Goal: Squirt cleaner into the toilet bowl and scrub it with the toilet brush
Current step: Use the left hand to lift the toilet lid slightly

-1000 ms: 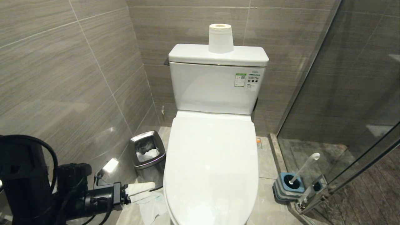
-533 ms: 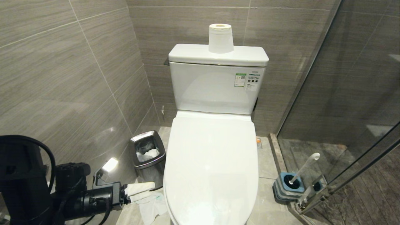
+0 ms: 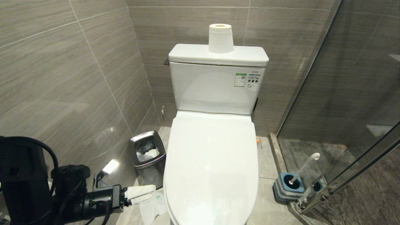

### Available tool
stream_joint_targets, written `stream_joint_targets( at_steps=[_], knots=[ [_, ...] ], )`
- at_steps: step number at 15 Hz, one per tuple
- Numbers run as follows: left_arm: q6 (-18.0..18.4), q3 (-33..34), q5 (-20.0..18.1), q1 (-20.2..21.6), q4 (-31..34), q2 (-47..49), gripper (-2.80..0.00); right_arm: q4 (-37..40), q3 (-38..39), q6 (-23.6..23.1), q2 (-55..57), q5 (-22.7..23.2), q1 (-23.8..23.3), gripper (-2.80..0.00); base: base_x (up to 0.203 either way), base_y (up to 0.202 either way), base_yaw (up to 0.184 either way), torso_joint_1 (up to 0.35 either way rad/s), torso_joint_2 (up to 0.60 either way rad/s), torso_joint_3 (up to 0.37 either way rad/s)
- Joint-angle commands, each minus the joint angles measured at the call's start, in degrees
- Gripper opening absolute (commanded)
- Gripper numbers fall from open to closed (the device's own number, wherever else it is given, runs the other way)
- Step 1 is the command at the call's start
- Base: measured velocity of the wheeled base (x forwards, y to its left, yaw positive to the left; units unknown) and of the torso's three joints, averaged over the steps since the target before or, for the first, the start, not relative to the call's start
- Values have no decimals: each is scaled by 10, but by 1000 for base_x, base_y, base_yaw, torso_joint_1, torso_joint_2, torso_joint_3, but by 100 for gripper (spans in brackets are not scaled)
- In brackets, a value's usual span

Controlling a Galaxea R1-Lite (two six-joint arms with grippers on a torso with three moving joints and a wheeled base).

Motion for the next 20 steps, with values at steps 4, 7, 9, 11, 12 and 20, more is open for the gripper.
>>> stream_joint_targets(
  at_steps=[4, 7, 9, 11, 12, 20],
  knots=[
    [-3, 11, -8, 1, -14, -15, 0, 0, 1, 0, 0, 0, 0, -280, 0, 0, 0, 0, 0, 0],
    [-3, 13, -9, 18, -15, -18, 0, 0, 1, 0, 0, 0, 0, -280, 0, 0, 0, 0, 0, 0],
    [-4, 14, -8, 18, -15, -24, 0, 0, 1, 0, 0, 0, 0, -280, 0, 0, 0, 0, 0, 0],
    [-5, 14, -9, 22, -15, -29, 0, 0, 1, 0, 0, 0, 0, -280, 0, 0, 0, 0, 0, 0],
    [-5, 16, -8, 23, -15, -30, 0, 0, 1, 0, 0, 0, 0, -280, 0, 0, 0, 0, 0, 0],
    [-3, 27, -10, 30, -15, -50, 0, 0, 1, 0, 0, 0, 0, -280, 0, 0, 0, 1, 0, -40]
  ],
)
